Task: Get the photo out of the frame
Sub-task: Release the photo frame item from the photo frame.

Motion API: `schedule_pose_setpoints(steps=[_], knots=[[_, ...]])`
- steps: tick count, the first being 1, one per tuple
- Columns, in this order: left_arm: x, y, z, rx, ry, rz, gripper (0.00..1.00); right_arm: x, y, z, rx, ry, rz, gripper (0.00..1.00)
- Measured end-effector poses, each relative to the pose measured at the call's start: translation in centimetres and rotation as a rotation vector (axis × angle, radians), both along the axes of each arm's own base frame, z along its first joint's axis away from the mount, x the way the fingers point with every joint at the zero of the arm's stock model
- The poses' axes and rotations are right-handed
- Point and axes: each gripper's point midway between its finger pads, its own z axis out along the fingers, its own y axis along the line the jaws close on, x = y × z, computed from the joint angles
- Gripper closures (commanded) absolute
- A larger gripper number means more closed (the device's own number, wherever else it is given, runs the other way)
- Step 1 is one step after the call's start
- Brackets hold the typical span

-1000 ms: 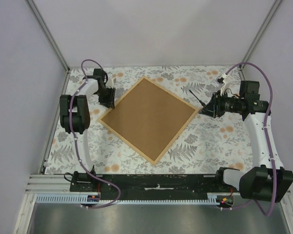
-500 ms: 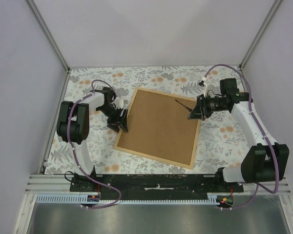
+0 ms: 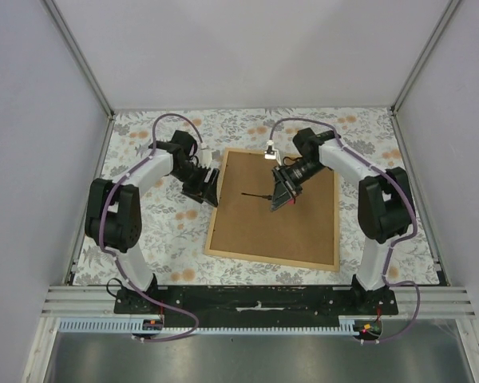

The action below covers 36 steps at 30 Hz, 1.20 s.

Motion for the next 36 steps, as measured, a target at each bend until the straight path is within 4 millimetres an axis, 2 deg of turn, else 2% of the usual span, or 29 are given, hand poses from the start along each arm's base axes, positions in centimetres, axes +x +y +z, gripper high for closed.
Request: schedule_pose_setpoints(steps=[4, 6, 12, 17, 25, 30, 36], knots=[[2.3, 1.6, 1.2, 0.076, -0.151, 0.031, 0.27, -1.2, 3.3, 0.0, -0.007, 0.021, 0.114, 1.0], [2.8, 2.0, 1.2, 0.097, -0.189, 0.035, 0.27, -1.6, 4.8, -0.4, -0.012, 0.035, 0.158, 1.0], [2.0, 3.3, -1.6, 0.16, -0.184, 0.013, 0.27, -3.1, 8.0, -4.2, -0.064, 0.155, 0.257, 1.0], [1.8, 3.7, -3.1, 0.179, -0.19, 0.005, 0.27, -4.7, 8.3, -6.7, -0.128, 0.237, 0.29, 1.0], [2.3, 3.8, -4.0, 0.182, -0.23, 0.012, 0.27, -5.9, 8.9, -8.5, -0.199, 0.29, 0.314, 1.0], [1.6, 3.9, -4.1, 0.178, -0.233, 0.012, 0.28, -6.1, 9.3, -8.8, -0.218, 0.316, 0.307, 1.0], [1.5, 3.4, -2.8, 0.143, -0.276, 0.003, 0.29, -5.7, 9.6, -8.5, -0.218, 0.311, 0.294, 1.0]])
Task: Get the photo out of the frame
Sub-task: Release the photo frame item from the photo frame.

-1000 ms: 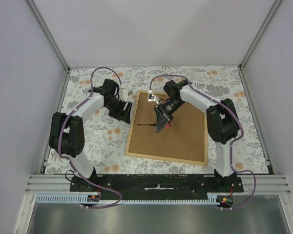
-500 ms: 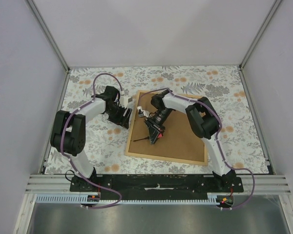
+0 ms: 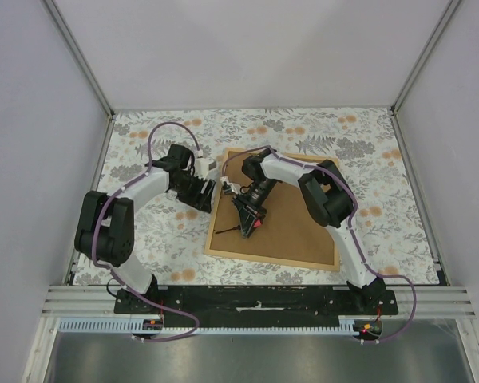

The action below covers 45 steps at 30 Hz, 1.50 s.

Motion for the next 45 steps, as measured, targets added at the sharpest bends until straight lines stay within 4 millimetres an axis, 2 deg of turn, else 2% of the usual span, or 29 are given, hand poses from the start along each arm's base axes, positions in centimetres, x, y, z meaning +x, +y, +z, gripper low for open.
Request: schedule_pose_setpoints(steps=[4, 14, 22, 28, 45], knots=[[-0.7, -0.6, 0.4, -0.025, -0.015, -0.035, 0.3, 0.2, 0.1, 0.0, 0.0, 0.006, -0.007, 1.0], [-2.5, -2.3, -0.1, -0.039, 0.006, -0.124, 0.39, 0.9, 0.5, -0.2, 0.021, 0.026, -0.028, 1.0], [-3.0, -2.6, -1.0, -0.029, 0.032, -0.147, 0.53, 1.2, -0.4, -0.2, 0.026, 0.038, -0.051, 1.0], [-3.3, -2.8, -1.6, -0.021, 0.051, -0.156, 0.59, 0.9, -1.0, -0.3, 0.022, 0.055, -0.061, 1.0], [-3.5, -3.1, -1.7, -0.02, 0.05, -0.168, 0.67, -0.2, 0.6, -0.6, 0.027, 0.058, -0.009, 1.0]])
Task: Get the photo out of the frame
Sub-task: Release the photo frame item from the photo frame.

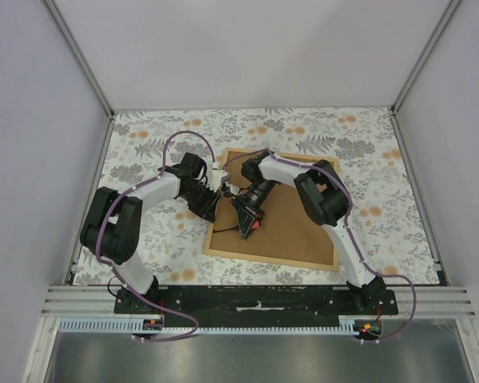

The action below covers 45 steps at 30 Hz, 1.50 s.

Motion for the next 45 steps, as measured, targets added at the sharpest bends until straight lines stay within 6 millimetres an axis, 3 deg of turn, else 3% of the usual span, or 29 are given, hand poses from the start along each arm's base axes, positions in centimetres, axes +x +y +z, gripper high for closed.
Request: schedule_pose_setpoints(steps=[6, 16, 27, 45], knots=[[0.0, 0.1, 0.0, 0.004, -0.001, 0.001, 0.7, 0.3, -0.1, 0.1, 0.004, -0.001, -0.008, 1.0], [0.0, 0.1, 0.0, 0.005, -0.002, 0.001, 0.72, 1.6, -1.9, 0.6, -0.013, -0.029, -0.054, 1.0], [0.0, 0.1, 0.0, 0.005, -0.002, 0.001, 0.72, 0.0, -0.7, 0.2, -0.012, -0.02, -0.002, 1.0], [0.0, 0.1, 0.0, 0.005, -0.002, 0.001, 0.72, 0.7, -0.4, 0.2, -0.003, -0.026, -0.012, 1.0]])
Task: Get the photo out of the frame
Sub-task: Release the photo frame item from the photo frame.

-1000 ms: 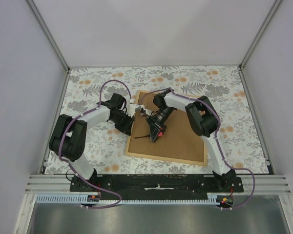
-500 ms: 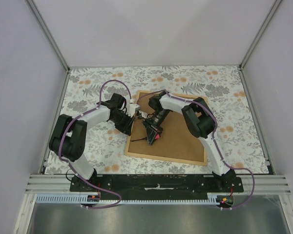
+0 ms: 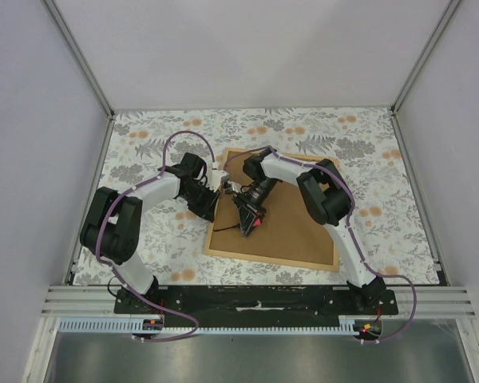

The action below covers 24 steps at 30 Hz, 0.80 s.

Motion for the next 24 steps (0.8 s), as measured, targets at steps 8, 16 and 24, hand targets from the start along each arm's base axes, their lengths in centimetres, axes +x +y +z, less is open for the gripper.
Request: schedule_pose_setpoints(steps=[8, 16, 24], knots=[[0.0, 0.0, 0.0, -0.001, 0.001, 0.0, 0.73, 0.4, 0.2, 0.0, 0.003, 0.027, -0.014, 1.0], [-0.1, -0.1, 0.0, -0.002, 0.002, -0.005, 0.75, 1.0, 0.6, 0.2, 0.0, 0.045, -0.029, 1.0], [-0.2, -0.1, 0.0, 0.003, -0.001, -0.018, 0.77, 2.9, 1.6, 1.0, -0.017, 0.007, -0.053, 1.0]])
